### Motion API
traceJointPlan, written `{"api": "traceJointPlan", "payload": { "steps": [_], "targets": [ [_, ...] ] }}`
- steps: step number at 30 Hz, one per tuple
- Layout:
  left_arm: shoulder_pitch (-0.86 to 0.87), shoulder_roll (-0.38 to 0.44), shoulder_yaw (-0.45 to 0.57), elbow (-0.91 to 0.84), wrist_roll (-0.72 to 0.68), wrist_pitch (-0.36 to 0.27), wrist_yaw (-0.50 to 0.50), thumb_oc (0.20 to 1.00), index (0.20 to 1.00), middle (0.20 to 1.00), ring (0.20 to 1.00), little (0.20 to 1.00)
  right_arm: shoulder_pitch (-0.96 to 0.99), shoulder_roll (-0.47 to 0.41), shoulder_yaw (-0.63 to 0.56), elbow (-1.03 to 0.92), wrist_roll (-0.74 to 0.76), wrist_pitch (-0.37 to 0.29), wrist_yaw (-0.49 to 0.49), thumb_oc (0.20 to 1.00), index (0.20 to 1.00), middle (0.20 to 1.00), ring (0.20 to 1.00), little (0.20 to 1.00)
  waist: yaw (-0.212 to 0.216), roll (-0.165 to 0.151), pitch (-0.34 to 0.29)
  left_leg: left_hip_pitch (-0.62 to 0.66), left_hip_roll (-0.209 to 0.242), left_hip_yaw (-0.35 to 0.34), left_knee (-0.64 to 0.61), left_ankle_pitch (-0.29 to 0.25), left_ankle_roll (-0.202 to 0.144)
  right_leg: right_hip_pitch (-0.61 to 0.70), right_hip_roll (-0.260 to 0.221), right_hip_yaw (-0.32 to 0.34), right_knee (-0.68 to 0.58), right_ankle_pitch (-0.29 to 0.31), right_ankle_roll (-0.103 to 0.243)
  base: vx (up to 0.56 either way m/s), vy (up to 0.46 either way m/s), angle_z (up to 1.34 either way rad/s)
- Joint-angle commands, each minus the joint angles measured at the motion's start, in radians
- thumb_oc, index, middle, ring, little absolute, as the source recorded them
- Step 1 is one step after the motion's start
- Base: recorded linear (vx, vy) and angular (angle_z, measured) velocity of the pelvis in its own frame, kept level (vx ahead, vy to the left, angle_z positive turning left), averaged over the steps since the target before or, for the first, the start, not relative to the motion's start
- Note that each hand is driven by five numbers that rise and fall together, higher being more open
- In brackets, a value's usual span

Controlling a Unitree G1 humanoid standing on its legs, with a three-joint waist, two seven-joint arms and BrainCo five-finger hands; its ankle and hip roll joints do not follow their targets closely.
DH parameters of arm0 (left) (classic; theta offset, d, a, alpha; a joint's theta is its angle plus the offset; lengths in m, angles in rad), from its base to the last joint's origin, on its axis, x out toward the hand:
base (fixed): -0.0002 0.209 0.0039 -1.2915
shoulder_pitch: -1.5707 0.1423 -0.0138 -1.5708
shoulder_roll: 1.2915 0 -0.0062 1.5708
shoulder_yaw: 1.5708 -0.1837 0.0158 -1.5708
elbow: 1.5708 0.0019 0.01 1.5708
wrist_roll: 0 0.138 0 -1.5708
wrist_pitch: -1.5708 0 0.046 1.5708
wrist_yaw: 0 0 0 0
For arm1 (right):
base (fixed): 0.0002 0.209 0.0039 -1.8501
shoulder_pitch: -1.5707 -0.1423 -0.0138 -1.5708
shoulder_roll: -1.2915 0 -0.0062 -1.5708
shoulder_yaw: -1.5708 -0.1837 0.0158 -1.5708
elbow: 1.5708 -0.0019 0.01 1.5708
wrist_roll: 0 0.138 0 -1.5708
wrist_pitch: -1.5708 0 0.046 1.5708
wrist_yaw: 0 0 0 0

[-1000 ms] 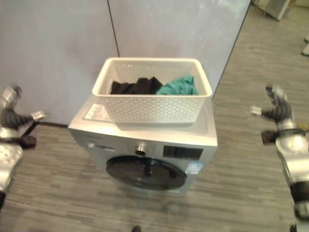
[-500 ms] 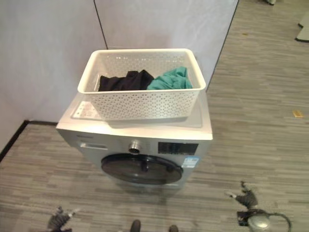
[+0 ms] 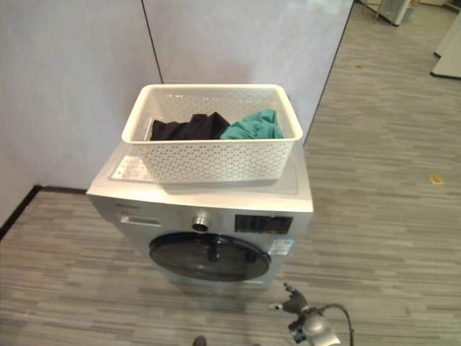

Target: Grab the laundry basket,head to the washer,open it,put in the laundry and shut it.

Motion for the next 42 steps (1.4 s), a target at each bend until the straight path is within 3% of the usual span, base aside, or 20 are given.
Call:
{"api": "traceJointPlan", "payload": {
  "steps": [1,8,14,22,28,42],
  "targets": [
    [-0.05,0.019,-0.033,0.076,0.042,0.002,0.01,1.0,1.0,1.0,1.0,1.0,-0.029,-0.058,0.02,-0.127,-0.061,-0.043,-0.015,1.0,1.0,1.0,1.0,1.0,0.01,-0.003,-0.003,0.011,0.054,-0.004,0.004,-0.065,0.007,-0.023,-0.079,-0.014,0.013,-0.023,0.061,-0.02,-0.021,0.03],
    [-0.071,0.015,-0.039,0.057,0.05,0.007,0.023,1.0,1.0,1.0,1.0,1.0,0.009,-0.118,-0.005,-0.306,-0.128,-0.042,-0.034,1.0,1.0,1.0,1.0,1.0,0.0,0.002,0.001,0.008,0.053,-0.02,0.004,-0.063,0.006,-0.015,-0.078,-0.027,0.019,-0.031,0.058,0.0,-0.005,0.03],
    [-0.072,0.008,-0.051,0.048,0.045,0.005,0.022,1.0,1.0,1.0,1.0,1.0,-0.008,-0.127,-0.024,-0.313,-0.121,-0.048,-0.056,1.0,1.0,1.0,1.0,1.0,0.007,0.006,-0.001,0.013,0.053,-0.035,0.004,-0.064,0.007,-0.009,-0.078,-0.035,0.025,-0.036,0.056,0.02,-0.002,0.05],
    [-0.043,0.01,-0.068,0.015,0.001,-0.002,0.002,1.0,1.0,1.0,1.0,1.0,-0.242,-0.119,0.042,-0.017,-0.154,-0.022,-0.122,1.0,1.0,1.0,1.0,1.0,0.099,0.019,0.016,-0.025,0.04,-0.102,0.004,-0.041,0.007,-0.004,-0.081,-0.076,0.009,-0.038,0.052,0.03,-0.001,0.25],
    [-0.04,0.01,-0.053,0.014,-0.096,-0.009,-0.016,1.0,1.0,1.0,1.0,1.0,-0.377,-0.067,0.072,0.155,-0.091,-0.018,-0.158,1.0,1.0,1.0,1.0,1.0,0.16,0.036,0.046,-0.088,0.018,-0.16,0.009,-0.011,0.006,-0.035,-0.081,-0.1,0.009,-0.039,0.047,-0.03,0.012,0.27],
    [-0.034,0.001,-0.075,-0.012,-0.122,-0.021,0.026,1.0,1.0,1.0,1.0,1.0,-0.367,0.065,0.12,0.232,-0.044,-0.02,-0.183,1.0,1.0,1.0,1.0,1.0,0.197,0.046,0.045,-0.11,-0.002,-0.204,0.005,0.002,0.01,-0.039,-0.087,-0.117,0.009,-0.045,0.048,0.0,0.013,0.09]
  ]
}}
